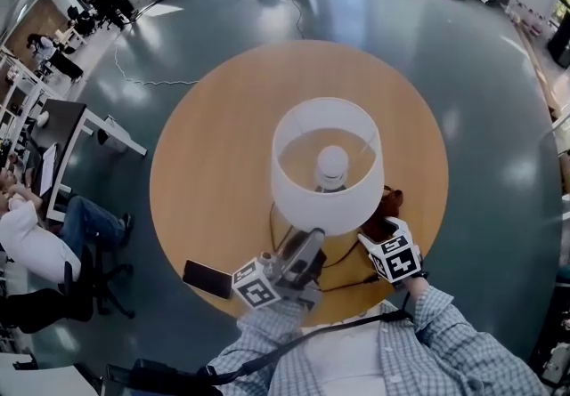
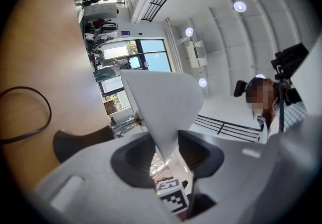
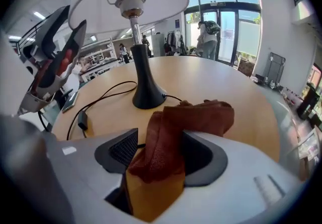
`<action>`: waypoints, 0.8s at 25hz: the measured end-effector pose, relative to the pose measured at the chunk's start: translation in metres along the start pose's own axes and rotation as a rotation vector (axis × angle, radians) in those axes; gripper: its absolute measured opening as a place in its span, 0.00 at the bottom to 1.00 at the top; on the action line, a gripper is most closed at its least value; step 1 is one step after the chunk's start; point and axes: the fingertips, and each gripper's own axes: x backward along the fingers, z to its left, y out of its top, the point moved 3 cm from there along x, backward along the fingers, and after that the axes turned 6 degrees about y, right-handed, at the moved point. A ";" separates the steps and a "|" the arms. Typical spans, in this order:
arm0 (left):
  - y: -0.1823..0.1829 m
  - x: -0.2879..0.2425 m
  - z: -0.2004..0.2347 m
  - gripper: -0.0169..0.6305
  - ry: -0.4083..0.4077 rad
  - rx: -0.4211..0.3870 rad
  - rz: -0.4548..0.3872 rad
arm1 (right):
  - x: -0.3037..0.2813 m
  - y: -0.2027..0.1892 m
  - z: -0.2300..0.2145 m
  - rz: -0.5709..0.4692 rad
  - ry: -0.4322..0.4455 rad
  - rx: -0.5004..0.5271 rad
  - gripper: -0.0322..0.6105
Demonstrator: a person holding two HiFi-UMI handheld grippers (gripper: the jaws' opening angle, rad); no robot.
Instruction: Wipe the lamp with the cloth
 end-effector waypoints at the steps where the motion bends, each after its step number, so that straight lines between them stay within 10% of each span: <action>1: 0.000 0.000 0.000 0.24 0.000 0.002 0.001 | 0.001 0.001 -0.001 -0.014 -0.011 -0.030 0.44; 9: 0.002 0.002 0.001 0.24 -0.006 0.015 0.016 | -0.003 0.001 -0.002 0.017 -0.069 0.072 0.34; 20: 0.000 0.001 -0.011 0.23 -0.025 0.035 0.026 | 0.059 0.024 -0.021 -0.349 0.053 -0.338 0.13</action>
